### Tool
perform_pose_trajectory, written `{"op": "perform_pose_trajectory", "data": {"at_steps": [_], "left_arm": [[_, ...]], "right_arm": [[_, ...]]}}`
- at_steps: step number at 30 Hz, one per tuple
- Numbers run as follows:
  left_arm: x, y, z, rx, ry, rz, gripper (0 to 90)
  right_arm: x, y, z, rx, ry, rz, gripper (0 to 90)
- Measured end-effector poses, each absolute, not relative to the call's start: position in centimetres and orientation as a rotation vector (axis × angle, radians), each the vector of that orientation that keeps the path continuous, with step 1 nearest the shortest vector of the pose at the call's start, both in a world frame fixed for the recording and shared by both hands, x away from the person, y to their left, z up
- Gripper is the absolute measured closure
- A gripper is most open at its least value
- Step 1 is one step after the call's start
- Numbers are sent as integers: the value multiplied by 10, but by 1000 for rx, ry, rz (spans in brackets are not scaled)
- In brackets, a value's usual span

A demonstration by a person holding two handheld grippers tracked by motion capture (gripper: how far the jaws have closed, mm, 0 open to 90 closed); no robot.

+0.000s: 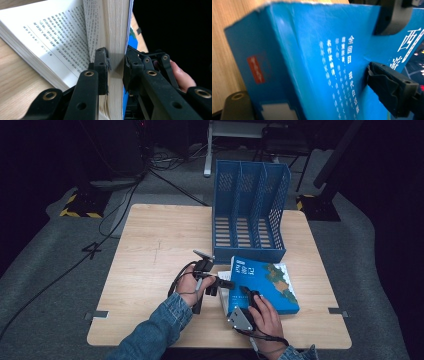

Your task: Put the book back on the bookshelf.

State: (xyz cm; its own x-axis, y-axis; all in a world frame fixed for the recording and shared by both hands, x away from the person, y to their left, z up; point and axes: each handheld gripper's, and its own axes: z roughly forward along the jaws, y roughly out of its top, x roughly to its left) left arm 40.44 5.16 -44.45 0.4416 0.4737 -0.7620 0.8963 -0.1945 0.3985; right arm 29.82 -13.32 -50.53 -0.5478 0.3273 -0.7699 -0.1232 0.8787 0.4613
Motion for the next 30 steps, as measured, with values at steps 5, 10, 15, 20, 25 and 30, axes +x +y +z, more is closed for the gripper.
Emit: {"op": "perform_pose_trajectory", "data": {"at_steps": [5, 10, 15, 20, 25, 30], "left_arm": [[407, 53, -444, 1788, 1178, -661, 762], [409, 53, -444, 1800, 1172, -652, 762], [408, 53, -444, 1800, 1174, -640, 762], [408, 53, -446, 1804, 1183, -618, 762], [406, 52, -447, 1806, 1190, -613, 762], [404, 50, -448, 1810, 1191, -605, 762]], "right_arm": [[295, -130, -504, 182, 2036, 577, 168], [288, -123, -501, 161, 2031, 586, 168], [287, -119, -501, 181, 2019, 577, 167], [285, -114, -500, 180, 2033, 580, 167], [290, -115, -503, 214, 2032, 559, 176], [291, -109, -503, 320, 2064, 404, 186]]}}
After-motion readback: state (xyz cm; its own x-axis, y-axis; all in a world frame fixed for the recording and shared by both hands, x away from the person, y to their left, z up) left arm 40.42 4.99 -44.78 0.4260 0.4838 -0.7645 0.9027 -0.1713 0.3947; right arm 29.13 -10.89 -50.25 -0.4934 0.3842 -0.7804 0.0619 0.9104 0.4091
